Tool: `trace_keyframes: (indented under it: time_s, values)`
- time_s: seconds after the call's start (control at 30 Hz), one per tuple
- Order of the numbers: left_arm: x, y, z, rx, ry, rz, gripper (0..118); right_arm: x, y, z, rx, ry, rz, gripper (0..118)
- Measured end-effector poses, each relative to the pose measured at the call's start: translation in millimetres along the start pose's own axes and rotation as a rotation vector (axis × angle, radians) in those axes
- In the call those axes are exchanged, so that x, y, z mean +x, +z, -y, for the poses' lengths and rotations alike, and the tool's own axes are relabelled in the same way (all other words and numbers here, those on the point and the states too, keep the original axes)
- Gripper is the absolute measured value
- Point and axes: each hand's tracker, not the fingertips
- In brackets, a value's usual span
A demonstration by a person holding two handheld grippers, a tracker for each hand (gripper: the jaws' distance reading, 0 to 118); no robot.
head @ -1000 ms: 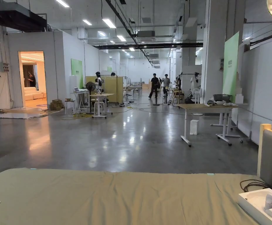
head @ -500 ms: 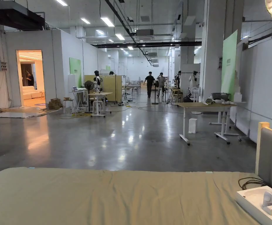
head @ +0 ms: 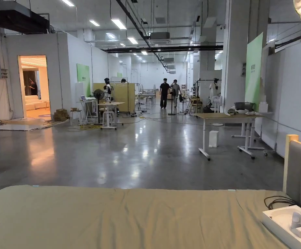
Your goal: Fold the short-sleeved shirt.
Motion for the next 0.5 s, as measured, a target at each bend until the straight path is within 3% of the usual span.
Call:
trace_keyframes:
  time_s: [0.1, 0.2, 0.33, 0.5]
  values:
    - [0, 1, -1, -0.001, -0.005, 0.002, 99, 3, -6, -7, -0.051, -0.077, 0.123, 118]
    - [-2, -1, -2, -0.015, 0.020, 0.014, 99, 5, -15, -13, -0.211, -0.095, 0.234, 117]
    - [-1, -1, -3, -0.009, 0.035, 0.022, 99, 9, -13, -12, -0.197, -0.101, 0.168, 117]
    - [0, 0, -4, -0.007, 0.015, 0.025, 99, 10, -11, -11, -0.160, -0.086, 0.189, 117]
